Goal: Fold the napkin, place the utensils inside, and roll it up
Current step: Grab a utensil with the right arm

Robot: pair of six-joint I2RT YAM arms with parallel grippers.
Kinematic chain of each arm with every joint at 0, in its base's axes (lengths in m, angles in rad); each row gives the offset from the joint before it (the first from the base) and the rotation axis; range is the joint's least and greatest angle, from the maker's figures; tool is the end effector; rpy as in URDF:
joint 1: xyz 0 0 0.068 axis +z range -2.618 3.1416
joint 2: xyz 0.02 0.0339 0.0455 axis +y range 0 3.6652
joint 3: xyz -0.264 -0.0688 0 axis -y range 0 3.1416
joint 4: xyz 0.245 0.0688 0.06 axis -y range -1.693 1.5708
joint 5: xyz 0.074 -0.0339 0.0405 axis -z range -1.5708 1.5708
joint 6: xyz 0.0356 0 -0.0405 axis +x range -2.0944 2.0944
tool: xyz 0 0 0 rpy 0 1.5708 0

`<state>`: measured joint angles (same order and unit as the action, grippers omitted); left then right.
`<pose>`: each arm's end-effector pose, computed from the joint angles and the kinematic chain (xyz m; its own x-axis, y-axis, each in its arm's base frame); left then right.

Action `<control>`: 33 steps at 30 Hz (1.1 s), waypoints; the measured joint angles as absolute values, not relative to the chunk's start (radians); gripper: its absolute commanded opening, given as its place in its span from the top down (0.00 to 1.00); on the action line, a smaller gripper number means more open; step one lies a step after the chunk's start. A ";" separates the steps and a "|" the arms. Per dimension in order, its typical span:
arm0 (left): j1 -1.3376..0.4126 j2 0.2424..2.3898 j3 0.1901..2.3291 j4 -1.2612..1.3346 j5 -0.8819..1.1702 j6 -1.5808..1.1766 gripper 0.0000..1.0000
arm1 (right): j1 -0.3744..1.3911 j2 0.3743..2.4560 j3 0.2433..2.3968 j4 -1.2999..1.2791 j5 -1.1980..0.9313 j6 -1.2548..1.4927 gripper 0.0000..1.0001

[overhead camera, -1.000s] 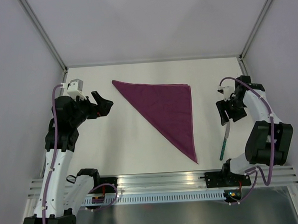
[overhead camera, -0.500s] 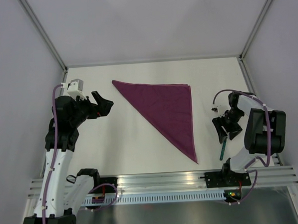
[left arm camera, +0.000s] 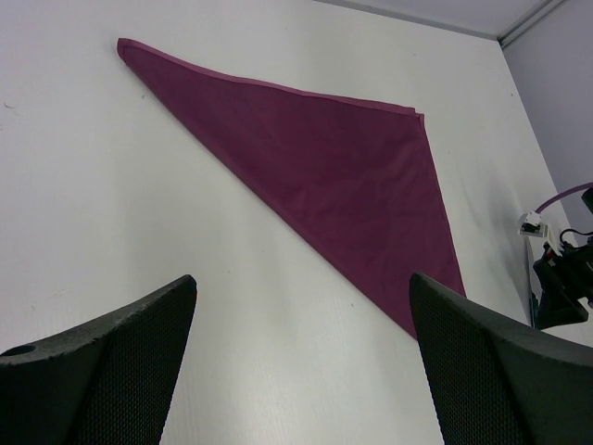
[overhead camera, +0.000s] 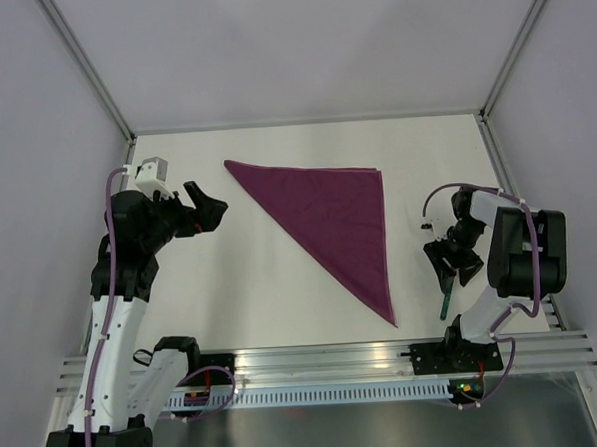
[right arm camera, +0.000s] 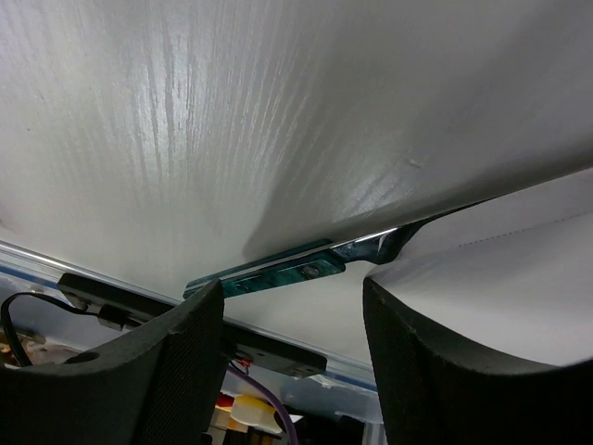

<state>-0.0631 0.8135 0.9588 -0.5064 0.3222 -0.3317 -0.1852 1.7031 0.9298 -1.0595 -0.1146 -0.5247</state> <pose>0.1721 -0.0222 0.3621 -0.4491 -0.2811 -0.8481 0.2213 0.8846 -0.4104 0.2403 -0.0409 0.1414 -0.9279 -0.3325 0.1688 -0.2921 0.9295 0.2253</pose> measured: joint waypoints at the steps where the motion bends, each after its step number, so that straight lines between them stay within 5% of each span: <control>1: -0.063 0.813 0.959 -0.507 0.322 -0.332 0.00 | -0.179 1.703 0.930 -1.060 -0.109 -0.524 0.34; 19: -0.063 0.813 0.959 -0.507 0.321 -0.332 0.00 | -0.084 1.773 0.969 -1.070 -0.051 -0.485 0.64; 33: -0.063 0.821 0.959 -0.507 0.321 -0.332 0.00 | -0.011 1.847 1.044 -1.090 -0.033 -0.425 0.69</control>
<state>-0.0631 0.8211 0.9588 -0.5068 0.3206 -0.3317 -0.0113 1.8469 1.0435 -1.0901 -0.0330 -0.4252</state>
